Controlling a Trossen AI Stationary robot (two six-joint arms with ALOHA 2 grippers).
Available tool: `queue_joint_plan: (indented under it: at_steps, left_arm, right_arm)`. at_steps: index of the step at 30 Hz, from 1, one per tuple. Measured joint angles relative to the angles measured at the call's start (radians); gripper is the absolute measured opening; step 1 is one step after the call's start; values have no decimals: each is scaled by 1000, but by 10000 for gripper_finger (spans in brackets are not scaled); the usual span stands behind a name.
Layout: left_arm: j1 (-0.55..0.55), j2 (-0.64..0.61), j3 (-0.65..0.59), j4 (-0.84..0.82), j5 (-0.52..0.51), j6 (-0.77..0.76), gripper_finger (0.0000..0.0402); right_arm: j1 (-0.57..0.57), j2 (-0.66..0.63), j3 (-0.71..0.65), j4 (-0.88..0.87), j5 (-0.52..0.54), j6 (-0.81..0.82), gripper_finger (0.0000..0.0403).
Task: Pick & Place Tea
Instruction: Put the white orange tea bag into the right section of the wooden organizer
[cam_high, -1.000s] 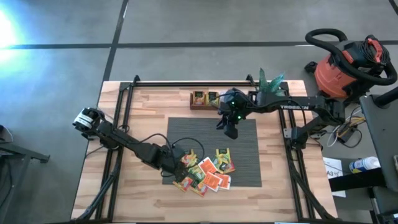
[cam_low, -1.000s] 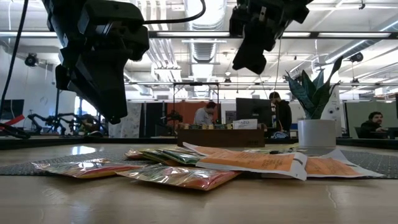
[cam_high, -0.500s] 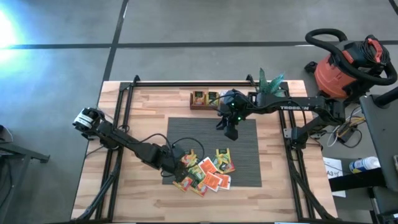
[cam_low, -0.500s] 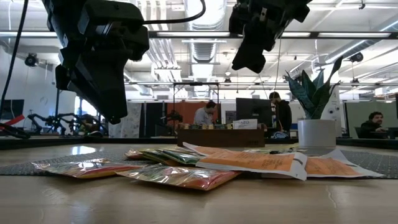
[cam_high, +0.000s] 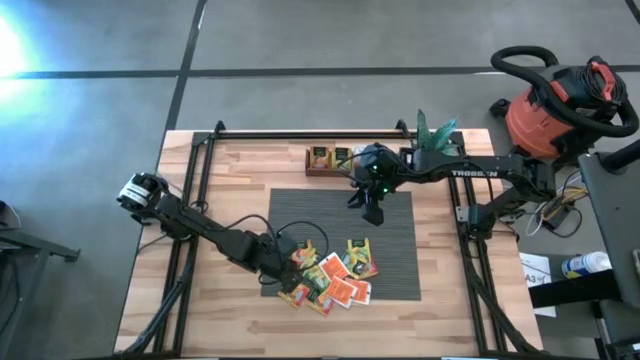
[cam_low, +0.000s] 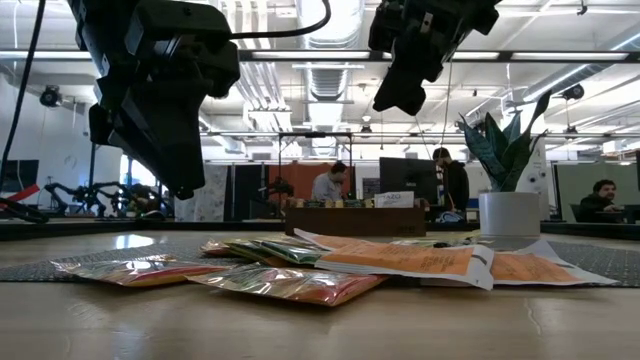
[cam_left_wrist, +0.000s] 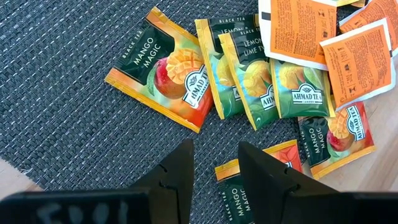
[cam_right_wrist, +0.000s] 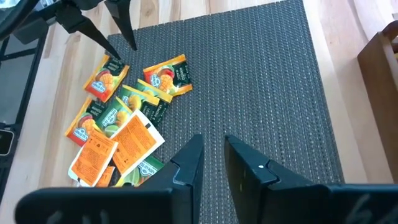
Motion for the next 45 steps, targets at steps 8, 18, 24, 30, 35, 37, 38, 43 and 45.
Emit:
queue_joint_plan:
  at_steps: [8, 18, 24, 30, 35, 37, 38, 43, 45]
  left_arm:
    - [0, 0, 0, 0, 0, 0, 119]
    - [0, 0, 0, 0, 0, 0, 119]
    - [0, 0, 0, 0, 0, 0, 119]
    - [0, 0, 0, 0, 0, 0, 119]
    - [0, 0, 0, 0, 0, 0, 119]
    - [0, 0, 0, 0, 0, 0, 119]
    - [0, 0, 0, -1, 0, 0, 119]
    - [0, 0, 0, 9, 4, -76, 119]
    - [0, 0, 0, 27, 10, -196, 119]
  right_arm:
    - [0, 0, 0, 0, 0, -3, 63]
    - [34, 0, 0, 0, 0, 51, 63]
    - [88, 0, 0, -1, 2, 54, 63]
    - [101, 0, 0, 2, 49, 58, 63]
    - [101, 0, 0, 33, 52, 52, 63]
    - [101, 0, 0, 39, 52, 49, 63]
    - [101, 0, 0, 42, 52, 46, 63]
    - [101, 0, 0, 49, 52, 24, 63]
    - [101, 1, 0, 49, 52, 4, 63]
